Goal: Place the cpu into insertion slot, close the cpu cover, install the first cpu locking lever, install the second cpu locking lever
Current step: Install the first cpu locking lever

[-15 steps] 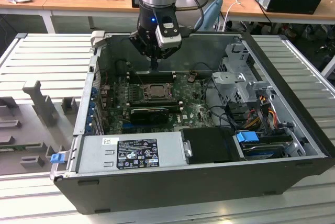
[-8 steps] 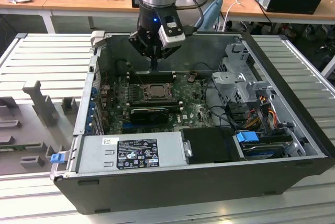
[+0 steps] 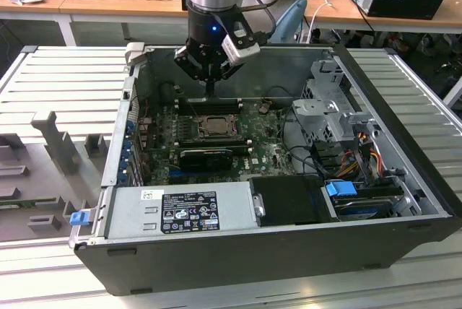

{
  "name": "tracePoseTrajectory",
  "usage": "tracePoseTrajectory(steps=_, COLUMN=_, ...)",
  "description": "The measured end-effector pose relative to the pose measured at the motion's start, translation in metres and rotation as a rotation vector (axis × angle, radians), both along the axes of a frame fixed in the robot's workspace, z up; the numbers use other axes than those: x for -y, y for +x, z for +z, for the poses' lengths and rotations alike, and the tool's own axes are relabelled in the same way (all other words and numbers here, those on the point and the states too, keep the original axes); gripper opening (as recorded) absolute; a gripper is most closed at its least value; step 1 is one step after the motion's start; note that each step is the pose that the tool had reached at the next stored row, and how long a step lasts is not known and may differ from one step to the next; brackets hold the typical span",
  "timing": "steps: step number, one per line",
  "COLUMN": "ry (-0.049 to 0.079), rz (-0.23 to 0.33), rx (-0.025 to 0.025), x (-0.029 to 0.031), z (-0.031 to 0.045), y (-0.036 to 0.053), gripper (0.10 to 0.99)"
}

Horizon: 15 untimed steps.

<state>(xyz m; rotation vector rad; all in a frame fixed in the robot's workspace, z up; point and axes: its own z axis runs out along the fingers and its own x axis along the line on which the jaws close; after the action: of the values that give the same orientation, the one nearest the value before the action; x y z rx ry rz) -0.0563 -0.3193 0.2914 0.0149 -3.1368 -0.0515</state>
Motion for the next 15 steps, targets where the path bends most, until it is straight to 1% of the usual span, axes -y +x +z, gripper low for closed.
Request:
tracePoseTrajectory(steps=1, ry=0.003, rz=0.000, rx=0.0018, x=0.0000, z=-0.0002, y=-0.0039, gripper=0.106)
tracePoseTrajectory(steps=2, ry=0.012, rz=0.000, rx=0.0022, x=0.0000, z=-0.0003, y=-0.0078, gripper=0.106)
tracePoseTrajectory(steps=3, ry=0.029, rz=0.000, rx=0.0025, x=0.0000, z=-0.0007, y=-0.0136, gripper=0.106)
tracePoseTrajectory(steps=5, ry=0.031, rz=0.000, rx=0.0033, x=0.0000, z=-0.0063, y=-0.0163, gripper=0.106)
tracePoseTrajectory(steps=6, ry=0.031, rz=0.001, rx=0.0035, x=0.0000, z=-0.0083, y=-0.0164, gripper=0.106)
tracePoseTrajectory(steps=9, ry=0.031, rz=0.004, rx=0.0034, x=0.0000, z=-0.0183, y=-0.0168, gripper=0.106)
tracePoseTrajectory(steps=10, ry=0.031, rz=0.005, rx=0.0035, x=0.0000, z=-0.0204, y=-0.0168, gripper=0.106)
tracePoseTrajectory(steps=12, ry=0.030, rz=0.005, rx=0.0033, x=0.0000, z=-0.0226, y=-0.0169, gripper=0.106)
tracePoseTrajectory(steps=15, ry=0.030, rz=0.005, rx=0.0039, x=0.0000, z=-0.0228, y=-0.0172, gripper=0.106)
